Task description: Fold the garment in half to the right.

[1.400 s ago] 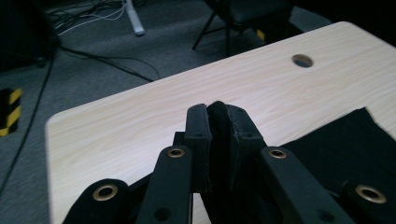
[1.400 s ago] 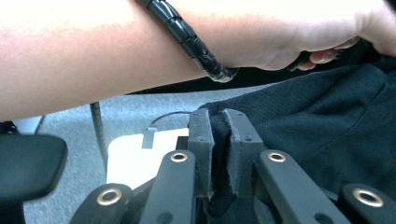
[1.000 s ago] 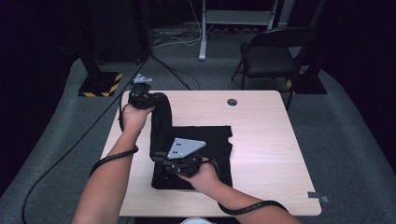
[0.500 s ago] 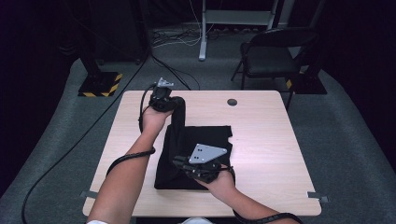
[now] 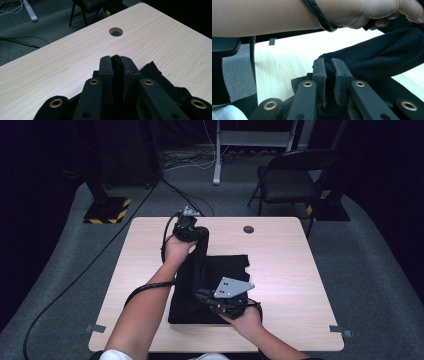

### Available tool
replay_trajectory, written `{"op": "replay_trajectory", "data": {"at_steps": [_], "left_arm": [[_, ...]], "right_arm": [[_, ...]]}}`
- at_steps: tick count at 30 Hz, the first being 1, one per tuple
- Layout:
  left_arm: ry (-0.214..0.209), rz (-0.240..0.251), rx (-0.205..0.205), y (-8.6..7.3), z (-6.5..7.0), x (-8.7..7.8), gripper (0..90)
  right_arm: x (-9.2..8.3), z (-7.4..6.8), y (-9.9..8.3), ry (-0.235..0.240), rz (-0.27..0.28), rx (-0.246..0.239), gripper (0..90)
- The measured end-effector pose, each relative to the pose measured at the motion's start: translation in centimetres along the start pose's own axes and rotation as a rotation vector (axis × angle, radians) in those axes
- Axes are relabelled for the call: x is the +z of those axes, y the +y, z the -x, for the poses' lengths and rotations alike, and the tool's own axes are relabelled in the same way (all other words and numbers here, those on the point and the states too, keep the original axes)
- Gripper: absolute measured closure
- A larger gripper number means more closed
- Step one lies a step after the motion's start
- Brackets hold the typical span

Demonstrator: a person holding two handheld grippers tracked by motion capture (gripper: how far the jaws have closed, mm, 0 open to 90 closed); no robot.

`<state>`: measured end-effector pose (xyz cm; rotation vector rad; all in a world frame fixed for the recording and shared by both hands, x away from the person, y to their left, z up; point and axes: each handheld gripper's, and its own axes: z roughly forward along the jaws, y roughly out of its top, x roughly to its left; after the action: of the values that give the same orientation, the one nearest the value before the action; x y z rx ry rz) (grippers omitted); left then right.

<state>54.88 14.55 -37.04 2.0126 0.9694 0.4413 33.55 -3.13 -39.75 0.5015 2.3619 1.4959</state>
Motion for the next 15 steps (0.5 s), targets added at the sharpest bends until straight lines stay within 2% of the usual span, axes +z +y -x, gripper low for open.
{"op": "replay_trajectory", "data": {"at_steps": [15], "left_arm": [[-0.033, -0.028, 0.004, -0.7, 1.4, 2.8, 79.9]], "right_arm": [[-1.4, 0.7, -2.8, -0.046, -0.064, 0.029, 81.2]]}}
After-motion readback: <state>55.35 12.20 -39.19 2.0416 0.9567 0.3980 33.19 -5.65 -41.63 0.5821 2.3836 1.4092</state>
